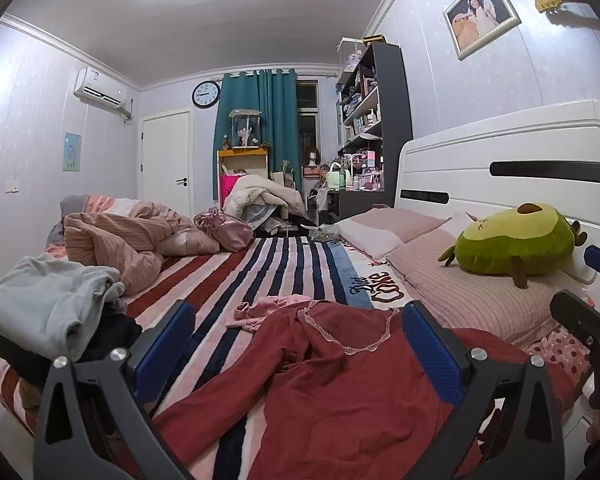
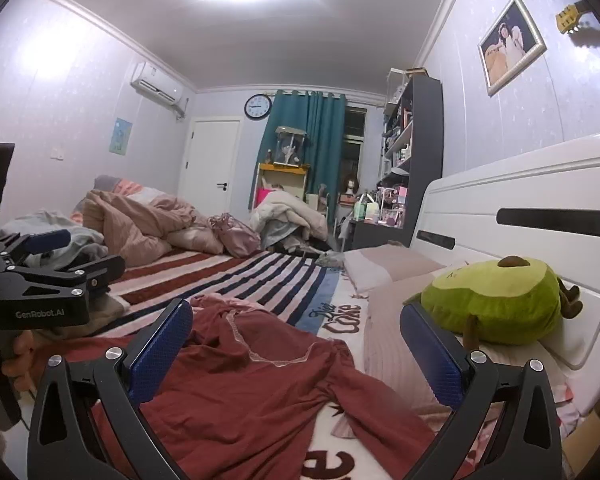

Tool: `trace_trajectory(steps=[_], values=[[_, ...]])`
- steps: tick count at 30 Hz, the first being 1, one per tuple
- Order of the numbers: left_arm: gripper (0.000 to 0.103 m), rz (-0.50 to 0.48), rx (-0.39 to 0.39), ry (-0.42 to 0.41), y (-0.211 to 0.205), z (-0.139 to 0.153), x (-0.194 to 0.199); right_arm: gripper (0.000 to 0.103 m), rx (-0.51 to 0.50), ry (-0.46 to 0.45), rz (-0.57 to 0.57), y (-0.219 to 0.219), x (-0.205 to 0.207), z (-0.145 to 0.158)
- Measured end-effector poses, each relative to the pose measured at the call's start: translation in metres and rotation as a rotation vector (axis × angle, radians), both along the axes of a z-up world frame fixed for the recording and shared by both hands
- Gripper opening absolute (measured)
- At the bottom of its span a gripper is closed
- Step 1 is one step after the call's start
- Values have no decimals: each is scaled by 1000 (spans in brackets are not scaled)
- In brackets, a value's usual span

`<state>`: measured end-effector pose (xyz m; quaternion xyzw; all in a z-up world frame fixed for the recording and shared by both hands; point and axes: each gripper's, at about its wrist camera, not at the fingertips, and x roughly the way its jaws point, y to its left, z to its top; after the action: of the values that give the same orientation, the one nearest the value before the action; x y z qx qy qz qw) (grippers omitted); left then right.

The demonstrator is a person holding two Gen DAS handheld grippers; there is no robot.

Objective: Fold small clothes

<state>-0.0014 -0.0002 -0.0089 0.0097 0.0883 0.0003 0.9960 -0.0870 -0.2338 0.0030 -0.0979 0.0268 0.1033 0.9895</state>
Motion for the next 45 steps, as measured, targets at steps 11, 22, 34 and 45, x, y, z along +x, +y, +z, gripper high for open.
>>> trace_trajectory(steps=[11,22,34,45], values=[[102,-1,-1,-1,-1,0,0,103,7,7,1,1,-1,-1],[102,4,3,5,-2,-2,0,103,-6,3,4,2,-3,-1],[102,-12,-9,15,4,-3,0,103,-4,16,22,9,-5,-5],[102,-5,-14,28,8,-4,3,103,20,52,67,6,-1,-1]])
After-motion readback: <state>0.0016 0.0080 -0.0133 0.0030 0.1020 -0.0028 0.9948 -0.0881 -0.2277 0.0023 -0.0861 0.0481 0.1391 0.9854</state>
